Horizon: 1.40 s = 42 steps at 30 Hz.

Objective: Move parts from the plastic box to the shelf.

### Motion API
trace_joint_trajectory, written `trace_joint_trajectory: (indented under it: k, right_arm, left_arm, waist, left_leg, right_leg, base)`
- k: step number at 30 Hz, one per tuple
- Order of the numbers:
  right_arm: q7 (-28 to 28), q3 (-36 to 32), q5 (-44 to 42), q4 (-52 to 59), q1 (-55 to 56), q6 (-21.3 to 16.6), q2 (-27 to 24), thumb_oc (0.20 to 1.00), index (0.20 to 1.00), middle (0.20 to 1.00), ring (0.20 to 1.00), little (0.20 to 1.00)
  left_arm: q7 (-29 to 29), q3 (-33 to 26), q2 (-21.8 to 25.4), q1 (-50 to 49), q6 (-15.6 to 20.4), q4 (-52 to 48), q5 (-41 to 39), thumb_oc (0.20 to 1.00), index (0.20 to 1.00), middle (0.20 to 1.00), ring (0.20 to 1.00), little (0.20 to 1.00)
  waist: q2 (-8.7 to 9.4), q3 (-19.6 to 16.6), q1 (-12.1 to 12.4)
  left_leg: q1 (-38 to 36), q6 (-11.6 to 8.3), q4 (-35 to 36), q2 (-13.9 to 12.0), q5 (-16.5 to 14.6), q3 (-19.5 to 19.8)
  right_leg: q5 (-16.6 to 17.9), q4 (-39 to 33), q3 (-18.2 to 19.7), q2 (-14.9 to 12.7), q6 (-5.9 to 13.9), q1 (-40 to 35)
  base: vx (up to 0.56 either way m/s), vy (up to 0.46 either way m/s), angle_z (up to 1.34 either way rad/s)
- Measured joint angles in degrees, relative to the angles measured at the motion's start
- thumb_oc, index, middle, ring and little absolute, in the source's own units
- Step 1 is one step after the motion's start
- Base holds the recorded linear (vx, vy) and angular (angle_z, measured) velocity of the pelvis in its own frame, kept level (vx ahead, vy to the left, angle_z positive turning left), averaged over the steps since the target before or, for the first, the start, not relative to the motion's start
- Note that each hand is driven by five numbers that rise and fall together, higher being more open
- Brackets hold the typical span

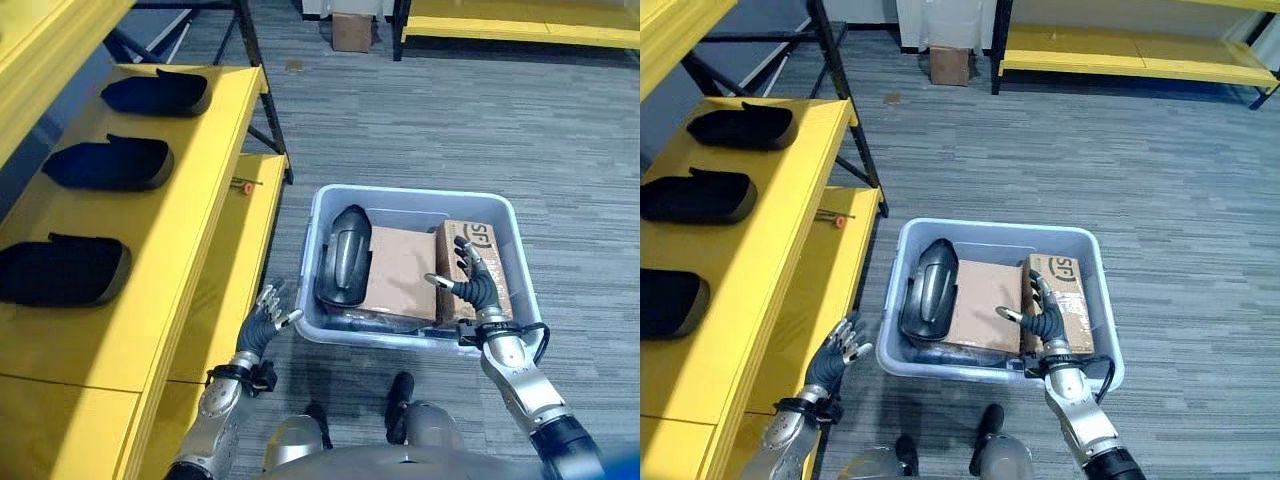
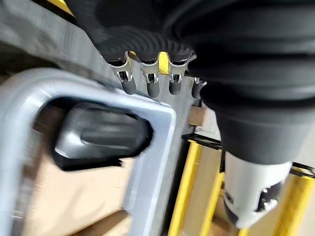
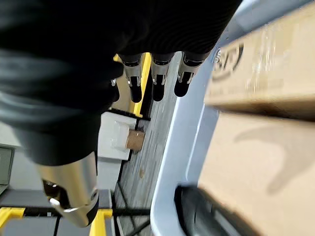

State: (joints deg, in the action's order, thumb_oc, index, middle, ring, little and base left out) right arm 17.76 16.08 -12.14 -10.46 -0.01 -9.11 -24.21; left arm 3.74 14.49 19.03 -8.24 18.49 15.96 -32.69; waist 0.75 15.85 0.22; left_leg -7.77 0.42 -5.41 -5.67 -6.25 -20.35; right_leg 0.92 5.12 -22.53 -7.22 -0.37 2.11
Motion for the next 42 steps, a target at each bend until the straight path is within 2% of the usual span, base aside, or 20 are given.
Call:
trace_joint_trajectory:
  k: [3,6,8,12,17,18,20,21,22,25,29,31,36,42]
  right_arm:
    - [1.4,-0.2,0.0,-0.8,-0.8,0.2,-0.7,1.000,1.000,1.000,1.000,1.000]
    - [1.9,-0.2,0.0,-0.8,-0.3,0.2,-0.7,1.000,1.000,1.000,1.000,1.000]
    - [2.8,-0.5,0.0,-0.8,-0.1,0.2,-0.6,1.000,1.000,1.000,1.000,1.000]
    - [3.0,-0.7,0.0,-0.9,0.0,0.2,-0.6,1.000,1.000,1.000,1.000,1.000]
    - [2.9,-2.0,1.8,-0.9,-0.1,0.1,-1.1,1.000,1.000,1.000,1.000,1.000]
    - [2.8,-2.0,2.2,-0.9,-0.2,0.0,-1.4,1.000,1.000,1.000,1.000,1.000]
    - [2.9,-2.1,2.2,-0.7,-0.4,-0.2,-1.8,1.000,1.000,1.000,1.000,1.000]
    - [3.1,-2.1,2.2,-0.6,-0.4,-0.5,-2.1,1.000,1.000,1.000,1.000,1.000]
    - [3.2,-1.9,2.2,-0.6,-0.6,-0.6,-2.3,1.000,1.000,1.000,1.000,1.000]
    - [3.1,-1.4,2.3,-0.6,-1.5,-0.7,-2.1,1.000,1.000,1.000,1.000,1.000]
    - [2.9,0.3,2.3,-0.5,-5.8,-1.7,-3.2,1.000,1.000,1.000,1.000,1.000]
    - [2.9,0.6,2.3,-0.5,-6.7,-1.9,-3.2,1.000,1.000,1.000,1.000,1.000]
    - [4.1,1.7,2.3,-0.3,-10.7,-2.6,-3.3,1.000,1.000,1.000,1.000,1.000]
    - [6.5,1.8,2.3,0.0,-12.9,-2.6,-3.5,1.000,1.000,1.000,1.000,1.000]
  left_arm:
    - [0.0,-0.5,-0.2,4.1,0.9,0.0,-0.5,1.000,1.000,1.000,1.000,1.000]
    - [0.0,-0.5,-0.3,4.7,1.1,0.0,-0.5,1.000,1.000,1.000,1.000,1.000]
    - [-0.1,-0.5,-0.3,4.1,2.2,0.0,-0.4,1.000,1.000,1.000,1.000,1.000]
    - [-0.6,-0.5,-0.3,4.8,3.8,0.0,-0.4,1.000,1.000,1.000,1.000,1.000]
    - [-2.9,-0.4,-0.1,8.0,4.2,-0.2,0.9,1.000,1.000,1.000,1.000,1.000]
    - [-3.4,-0.1,-0.1,9.3,4.2,-0.2,1.1,1.000,1.000,1.000,1.000,1.000]
    - [-4.3,1.6,0.2,11.9,4.2,-0.2,2.8,1.000,1.000,1.000,1.000,1.000]
    - [-4.9,2.9,0.1,13.0,4.1,-0.2,3.3,1.000,1.000,1.000,1.000,1.000]
    - [-5.7,4.2,-0.1,14.1,4.0,-0.1,4.3,1.000,1.000,1.000,1.000,1.000]
    - [-8.7,4.9,-0.2,15.2,2.5,-0.1,6.8,1.000,1.000,1.000,1.000,1.000]
    - [-21.9,5.4,1.4,18.9,-3.7,0.1,15.3,1.000,1.000,1.000,1.000,1.000]
    - [-25.4,5.7,1.8,20.5,-5.5,0.7,17.2,1.000,1.000,1.000,1.000,1.000]
    - [-34.0,5.9,1.0,26.6,-10.6,5.0,17.8,1.000,1.000,1.000,1.000,1.000]
    - [-41.7,5.8,-2.9,29.2,-15.8,9.1,17.6,1.000,1.000,1.000,1.000,1.000]
  waist:
    - [0.52,1.9,-0.9]
    - [0.51,2.6,-1.9]
    - [0.42,2.7,-2.5]
    - [-0.07,3.0,-2.9]
    - [-2.02,4.3,-4.4]
    - [-2.28,4.9,-4.7]
    - [-2.71,5.4,-6.8]
    - [-3.13,5.7,-7.6]
    - [-3.36,6.0,-7.6]
    - [-3.39,6.9,-7.4]
    - [-3.06,9.1,-7.0]
    - [-2.93,9.9,-7.1]
    - [-2.50,13.9,-7.0]
    - [-1.73,15.5,-7.1]
  left_leg:
    - [0.9,-0.07,-0.5,-1.8,0.0,-1.3]
    - [0.7,-0.39,-0.6,-2.8,-0.2,-1.7]
    - [0.6,-0.97,-0.6,-3.8,-0.6,-3.6]
    - [0.5,-1.14,-0.6,-4.4,-0.6,-4.7]
    - [0.8,-1.67,-1.3,-5.2,-0.5,-7.8]
    - [1.1,-1.91,-1.4,-5.4,-0.6,-9.0]
    - [2.5,-2.33,-2.2,-6.6,-0.4,-14.1]
    - [2.8,-3.42,-2.7,-7.7,0.4,-17.2]
    - [2.9,-4.75,-2.9,-7.8,1.3,-18.2]
    - [2.8,-4.83,-2.9,-7.5,1.3,-18.5]
    - [3.5,-4.60,-2.8,-6.5,1.2,-18.4]
    - [4.3,-4.30,-3.9,-6.5,1.0,-18.3]
    - [8.5,-3.98,-8.1,-7.6,-0.2,-17.5]
    - [13.1,-4.24,-12.3,-9.2,-1.4,-16.3]
  right_leg:
    - [-2.8,3.8,-0.1,1.0,-1.45,2.5]
    - [-5.3,6.5,-0.1,1.3,-1.59,3.6]
    - [-6.6,8.3,0.0,1.8,-2.22,4.6]
    - [-7.4,9.6,0.1,2.2,-2.52,5.4]
    - [-7.9,10.5,0.2,2.1,-2.93,5.9]
    - [-8.0,10.9,-0.1,1.8,-3.00,6.0]
    - [-8.0,11.1,-2.1,0.6,-3.20,6.7]
    - [-7.7,11.1,-3.1,0.3,-3.57,7.1]
    - [-7.5,11.3,-3.3,0.0,-3.81,7.7]
    - [-6.9,11.5,-3.0,-0.1,-3.92,7.9]
    - [-6.7,12.8,-2.2,-1.1,-3.68,9.5]
    - [-6.7,12.9,-1.8,-1.1,-3.68,10.1]
    - [-6.2,14.1,-1.1,-1.0,-4.55,13.5]
    - [-5.6,15.1,-1.0,-0.7,-5.44,16.9]
  base:
    - [0.07,-0.122,-0.06]
    - [0.10,-0.053,0.00]
    - [0.09,-0.031,-0.05]
    - [0.06,-0.008,-0.06]
    - [0.02,0.013,0.01]
    - [-0.03,0.017,0.15]
    - [-0.02,0.011,0.50]
    - [-0.01,0.010,0.56]
    - [-0.02,0.039,0.20]
    - [-0.02,0.063,-0.03]
    - [-0.01,0.039,-0.03]
    - [0.00,0.000,0.00]
    - [-0.06,0.018,-0.06]
    - [-0.05,-0.006,-0.03]
